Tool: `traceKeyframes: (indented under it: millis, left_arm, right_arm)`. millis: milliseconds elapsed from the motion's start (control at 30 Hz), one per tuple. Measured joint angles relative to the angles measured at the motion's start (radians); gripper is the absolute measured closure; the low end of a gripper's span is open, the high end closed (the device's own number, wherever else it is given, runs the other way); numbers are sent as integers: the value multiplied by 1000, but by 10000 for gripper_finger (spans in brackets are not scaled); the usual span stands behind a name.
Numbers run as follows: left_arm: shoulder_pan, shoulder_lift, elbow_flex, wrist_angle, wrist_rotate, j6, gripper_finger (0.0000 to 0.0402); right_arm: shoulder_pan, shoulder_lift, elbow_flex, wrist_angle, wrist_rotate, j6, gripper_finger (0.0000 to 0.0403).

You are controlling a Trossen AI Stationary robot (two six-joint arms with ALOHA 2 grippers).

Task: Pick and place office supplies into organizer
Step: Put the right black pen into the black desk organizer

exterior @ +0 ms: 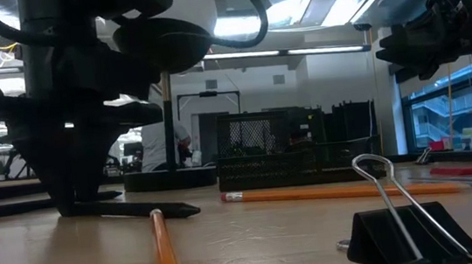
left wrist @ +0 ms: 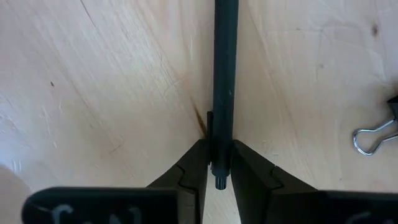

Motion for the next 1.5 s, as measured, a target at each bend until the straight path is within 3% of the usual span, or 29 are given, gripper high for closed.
traceKeyframes:
  millis: [267,433,733,900,1133,1233,1333,1500]
  left_arm:
    - [-3,-32,18,-13,-50,-11,350]
    - [2,-50,60,-4,-150,-11,351]
    - [-5,-69,75,-25,-226,2,351]
    - [-25,-85,142,-80,-398,80,351]
    - [-47,-88,240,-124,-823,282,358]
    - [-36,-88,252,-129,-959,339,360]
    - [-18,-88,253,-130,-1029,373,359]
    - [24,-88,253,-130,-1048,425,366]
  right_arm:
    - [0,0,0,0,1,0,241]
    - [0,0,0,0,0,0,241]
    - [0,0,0,0,0,0,241]
    - [0,0,0,0,0,0,241]
    - [0,0,0,0,0,0,241]
    - [0,0,0,0,0,0,241]
    - [0,0,0,0,0,0,241]
    - [0,0,0,0,0,0,241]
